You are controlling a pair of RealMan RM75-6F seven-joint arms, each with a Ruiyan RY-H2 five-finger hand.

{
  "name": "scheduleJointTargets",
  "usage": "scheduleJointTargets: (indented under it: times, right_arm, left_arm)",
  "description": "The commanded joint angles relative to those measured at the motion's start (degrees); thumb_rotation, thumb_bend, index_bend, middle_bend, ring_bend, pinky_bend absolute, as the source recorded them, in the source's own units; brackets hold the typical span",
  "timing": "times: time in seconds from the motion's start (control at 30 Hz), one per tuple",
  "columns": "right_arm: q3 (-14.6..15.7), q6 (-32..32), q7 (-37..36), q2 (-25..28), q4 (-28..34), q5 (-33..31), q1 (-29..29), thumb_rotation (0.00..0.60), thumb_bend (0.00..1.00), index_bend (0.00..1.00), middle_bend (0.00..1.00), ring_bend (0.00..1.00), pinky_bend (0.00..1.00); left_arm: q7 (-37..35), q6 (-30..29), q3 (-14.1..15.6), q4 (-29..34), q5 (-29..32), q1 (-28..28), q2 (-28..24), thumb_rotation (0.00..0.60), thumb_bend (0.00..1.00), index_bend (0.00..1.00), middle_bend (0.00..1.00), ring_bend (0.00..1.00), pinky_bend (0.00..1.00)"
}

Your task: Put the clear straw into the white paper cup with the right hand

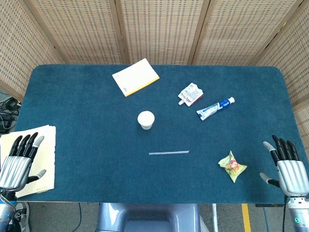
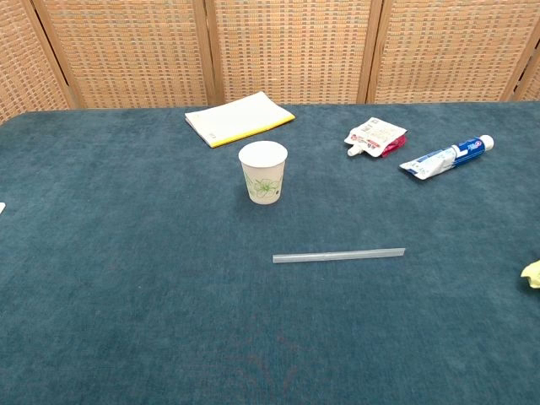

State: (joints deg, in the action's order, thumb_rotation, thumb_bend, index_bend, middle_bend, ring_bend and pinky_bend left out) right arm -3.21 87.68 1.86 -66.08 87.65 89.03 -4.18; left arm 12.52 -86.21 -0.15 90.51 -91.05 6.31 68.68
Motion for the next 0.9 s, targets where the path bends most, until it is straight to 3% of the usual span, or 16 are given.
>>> scheduleJointTargets:
  times: [0.03,0.33,0.53,0.7,0.9]
  right_arm:
    - [0.00,-0.03,0.10,-0.03,0.02,-0.04,0.02,0.600,0.17,0.19,0.00,0.00,0.00]
    - [-0.31,0.44,0.11,-0.22,1.11,0.21,-0.05,0.600,0.17,0.27,0.00,0.00,0.00]
    - [-1.43,-0.28,2.68,-1.54,4.61,0.72,-1.66,0.600,0.17,0.34,0.05,0.00,0.00]
    - [-3.83,-4.44,9.42,-3.82,10.62,0.10,-5.92,0.600,0.19,0.40,0.12,0.00,0.03]
    - [-7.14,-11.33,20.74,-9.58,16.02,-5.71,-11.75,0.600,0.21,0.43,0.15,0.00,0.04]
  left_arm:
    - [-0.03,0.07,0.01,0.06,0.03,0.01,-0.03,0.600,0.06,0.00,0.00,0.00,0.00]
    - [-0.70,-0.49,-0.21,0.54,0.01,-0.17,-0.57,0.600,0.06,0.00,0.00,0.00,0.00]
    - [-1.51,-0.64,-0.41,0.45,0.24,-0.24,-0.90,0.600,0.06,0.00,0.00,0.00,0.00]
    - [-1.58,-0.30,-0.46,0.22,0.56,-0.19,-0.91,0.600,0.06,0.00,0.00,0.00,0.00]
    - [-1.88,0.14,-0.86,-0.36,1.51,-0.09,-0.79,0.600,0.06,0.00,0.00,0.00,0.00]
